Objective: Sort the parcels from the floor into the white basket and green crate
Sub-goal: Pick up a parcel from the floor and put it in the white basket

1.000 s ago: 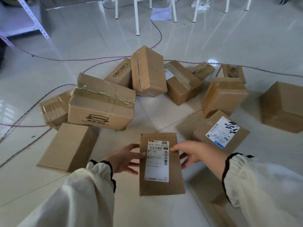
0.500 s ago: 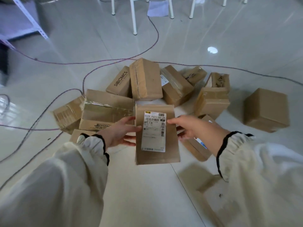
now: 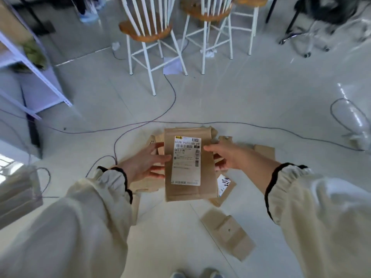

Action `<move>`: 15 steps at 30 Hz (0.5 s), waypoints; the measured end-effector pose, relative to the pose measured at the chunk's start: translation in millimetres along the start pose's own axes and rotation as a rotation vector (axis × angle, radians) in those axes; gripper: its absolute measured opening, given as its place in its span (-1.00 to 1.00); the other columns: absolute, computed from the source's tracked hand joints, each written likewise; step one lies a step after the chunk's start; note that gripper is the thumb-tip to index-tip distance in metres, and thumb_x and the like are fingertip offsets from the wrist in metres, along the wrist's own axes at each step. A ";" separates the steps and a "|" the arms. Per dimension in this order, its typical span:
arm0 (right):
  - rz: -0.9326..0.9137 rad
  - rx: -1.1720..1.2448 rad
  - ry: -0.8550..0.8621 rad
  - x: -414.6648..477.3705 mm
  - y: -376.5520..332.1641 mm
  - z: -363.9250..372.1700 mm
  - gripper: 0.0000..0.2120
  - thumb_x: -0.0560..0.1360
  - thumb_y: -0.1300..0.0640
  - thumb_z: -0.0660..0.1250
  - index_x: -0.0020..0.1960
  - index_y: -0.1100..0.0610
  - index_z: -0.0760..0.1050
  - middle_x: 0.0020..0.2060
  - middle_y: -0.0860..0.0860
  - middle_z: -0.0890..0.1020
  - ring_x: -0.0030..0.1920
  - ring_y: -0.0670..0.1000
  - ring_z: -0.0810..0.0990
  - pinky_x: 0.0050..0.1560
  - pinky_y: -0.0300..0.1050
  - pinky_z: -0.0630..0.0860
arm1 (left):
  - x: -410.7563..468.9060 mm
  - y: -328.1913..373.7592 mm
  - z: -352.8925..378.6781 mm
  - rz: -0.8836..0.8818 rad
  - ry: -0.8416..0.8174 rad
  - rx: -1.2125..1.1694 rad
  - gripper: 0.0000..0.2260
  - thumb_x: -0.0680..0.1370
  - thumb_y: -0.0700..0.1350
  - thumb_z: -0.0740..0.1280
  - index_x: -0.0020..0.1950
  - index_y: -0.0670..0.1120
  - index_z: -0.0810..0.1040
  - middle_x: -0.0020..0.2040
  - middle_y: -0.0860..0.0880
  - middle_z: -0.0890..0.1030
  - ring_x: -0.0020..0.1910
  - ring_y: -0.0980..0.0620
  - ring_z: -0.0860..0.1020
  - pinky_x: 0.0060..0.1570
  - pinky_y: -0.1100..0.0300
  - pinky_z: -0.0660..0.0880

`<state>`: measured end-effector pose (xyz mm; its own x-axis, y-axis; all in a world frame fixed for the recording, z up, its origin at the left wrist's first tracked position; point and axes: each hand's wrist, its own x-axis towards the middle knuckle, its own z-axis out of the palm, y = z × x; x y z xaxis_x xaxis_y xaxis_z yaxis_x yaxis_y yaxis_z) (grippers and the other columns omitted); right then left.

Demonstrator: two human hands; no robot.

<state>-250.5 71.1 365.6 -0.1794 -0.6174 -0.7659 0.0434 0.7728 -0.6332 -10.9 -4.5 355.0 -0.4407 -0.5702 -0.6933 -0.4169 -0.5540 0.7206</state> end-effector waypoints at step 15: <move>-0.109 0.070 0.411 -239.4 -84.1 -77.8 -0.82 0.50 0.07 0.33 -0.09 0.19 0.45 -0.23 0.10 0.57 -0.35 0.10 0.56 -0.39 -0.11 0.51 | -145.2 182.8 93.7 0.171 -0.186 0.180 -0.52 0.47 -0.18 0.43 0.31 0.12 0.36 0.10 -0.22 0.61 -0.08 -0.19 0.58 -0.19 0.03 0.58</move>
<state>-287.7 165.4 611.0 -0.5625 -0.5739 -0.5951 0.0665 0.6861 -0.7245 -97.6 33.9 588.0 -0.6478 -0.5154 -0.5610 -0.4514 -0.3336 0.8276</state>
